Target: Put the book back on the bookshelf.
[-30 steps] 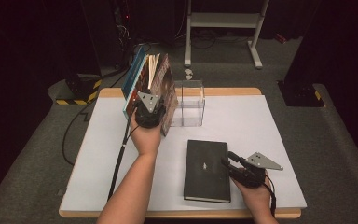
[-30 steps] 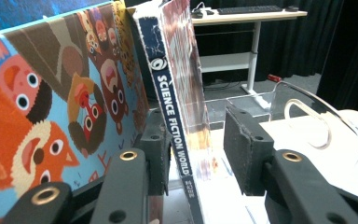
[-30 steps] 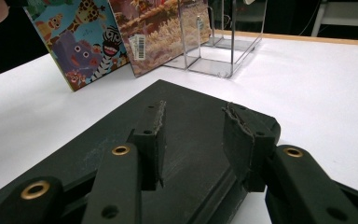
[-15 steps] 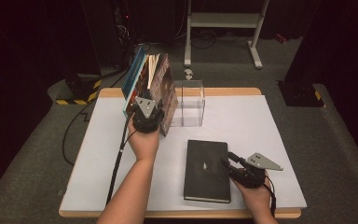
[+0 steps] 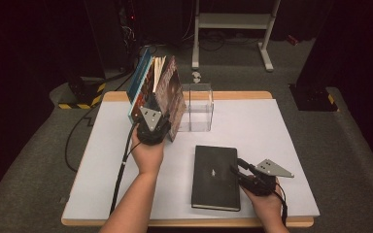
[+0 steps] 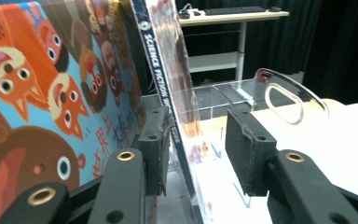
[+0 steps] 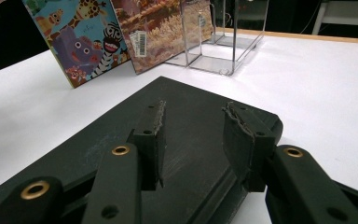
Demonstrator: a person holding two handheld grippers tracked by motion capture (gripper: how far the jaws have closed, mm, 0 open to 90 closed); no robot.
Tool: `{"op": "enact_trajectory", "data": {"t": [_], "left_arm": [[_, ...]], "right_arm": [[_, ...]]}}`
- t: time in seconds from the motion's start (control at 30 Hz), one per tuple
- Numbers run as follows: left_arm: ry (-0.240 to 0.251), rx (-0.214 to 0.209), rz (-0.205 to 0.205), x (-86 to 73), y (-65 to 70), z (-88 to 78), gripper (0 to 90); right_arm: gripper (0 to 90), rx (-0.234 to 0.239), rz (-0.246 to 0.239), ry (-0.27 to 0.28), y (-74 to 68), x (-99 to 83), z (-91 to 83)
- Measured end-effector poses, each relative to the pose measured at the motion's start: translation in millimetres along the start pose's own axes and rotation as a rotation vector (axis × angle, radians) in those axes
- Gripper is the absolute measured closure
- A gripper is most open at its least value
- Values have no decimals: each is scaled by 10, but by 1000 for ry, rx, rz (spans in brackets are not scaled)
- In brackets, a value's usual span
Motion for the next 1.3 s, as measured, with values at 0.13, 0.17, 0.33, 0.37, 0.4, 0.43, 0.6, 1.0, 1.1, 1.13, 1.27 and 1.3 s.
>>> {"op": "enact_trajectory", "data": {"t": [0.13, 0.17, 0.33, 0.37, 0.4, 0.43, 0.6, 1.0, 1.1, 1.13, 1.27, 1.3], "left_arm": [[-1, -21, -7, -35, 16, -39, 587], [-4, -25, -3, -48, 22, -46, 585], [-16, -46, 2, -138, 57, -68, 556], [-18, -50, 0, -164, 58, -75, 552], [-19, -56, 1, -183, 63, -80, 549], [-24, -61, 3, -205, 66, -85, 545], [-25, -88, 24, -296, 93, -114, 526], [-97, -198, 58, -568, 211, -187, 486], [-97, -226, 74, -621, 247, -204, 472], [-106, -237, 79, -653, 263, -211, 472], [-137, -272, 89, -776, 304, -237, 445], [-145, -279, 97, -822, 318, -247, 438]], "right_arm": [[589, 0, 1, -2, 1, -4, 4], [589, 0, 1, -3, 1, -6, 6], [588, 0, 1, -6, -1, -11, 8], [588, 0, 1, -6, -1, -12, 9], [588, 0, 0, -6, -1, -13, 11], [588, 0, -1, -8, -1, -15, 13], [587, 1, -2, -9, -4, -19, 16], [584, 0, -7, -13, -10, -26, 19], [583, 2, -6, -15, -13, -29, 23], [583, 1, -7, -16, -13, -30, 24], [580, 2, -7, -21, -15, -35, 26], [579, 2, -7, -22, -15, -37, 27]]}}
Point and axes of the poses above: each handheld gripper's, and its own axes: z roughly forward along the jaws, x roughly out of its top, y roughly to its right, the point moved 8 cm from there along z, roughly forward along the jaws, and after that the axes turned 8 degrees about -y, right-handed, at the moved point
